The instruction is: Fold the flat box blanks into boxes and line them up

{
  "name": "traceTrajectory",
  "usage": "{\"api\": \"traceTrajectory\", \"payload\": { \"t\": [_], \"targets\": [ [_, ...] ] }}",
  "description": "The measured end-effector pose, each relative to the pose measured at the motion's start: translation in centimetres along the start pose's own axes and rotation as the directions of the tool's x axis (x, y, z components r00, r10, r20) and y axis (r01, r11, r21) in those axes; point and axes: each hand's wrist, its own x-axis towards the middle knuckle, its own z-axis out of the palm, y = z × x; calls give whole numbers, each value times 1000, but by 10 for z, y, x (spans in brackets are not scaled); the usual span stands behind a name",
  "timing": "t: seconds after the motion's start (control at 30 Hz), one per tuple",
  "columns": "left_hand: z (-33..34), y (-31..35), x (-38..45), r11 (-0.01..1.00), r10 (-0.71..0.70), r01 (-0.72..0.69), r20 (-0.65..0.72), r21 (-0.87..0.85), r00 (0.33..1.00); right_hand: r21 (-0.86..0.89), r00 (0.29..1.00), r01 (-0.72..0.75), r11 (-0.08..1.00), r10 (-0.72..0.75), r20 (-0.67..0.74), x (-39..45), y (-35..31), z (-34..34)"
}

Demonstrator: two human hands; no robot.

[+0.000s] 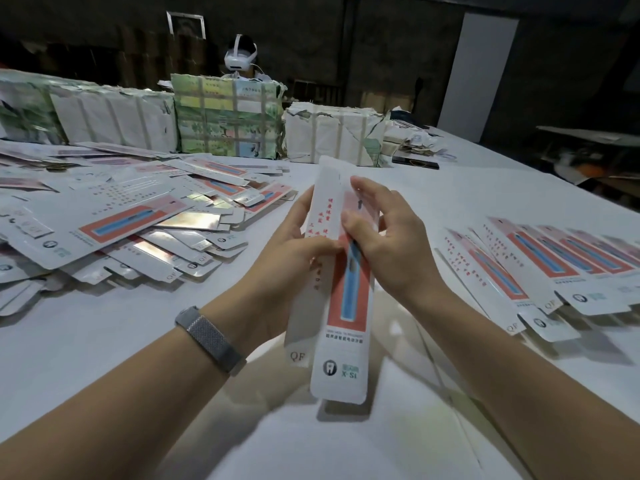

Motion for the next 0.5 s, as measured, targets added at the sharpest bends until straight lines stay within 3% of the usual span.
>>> {"api": "traceTrajectory", "payload": {
  "t": [0.2, 0.37, 0.5],
  "targets": [
    [-4, 2, -4, 968, -98, 131, 156, -214, 983, -124, 1000, -6, 992, 3, -29, 1, 3, -2],
    [-2, 2, -7, 975, -218, 222, 130, -20, 967, 34, 997, -55, 998, 56, -53, 2, -4, -4],
    [0, 2, -9, 971, -234, 222, 175, 83, 956, 280, 978, -204, 938, 204, 30, 8, -6, -14]
  ]
}}
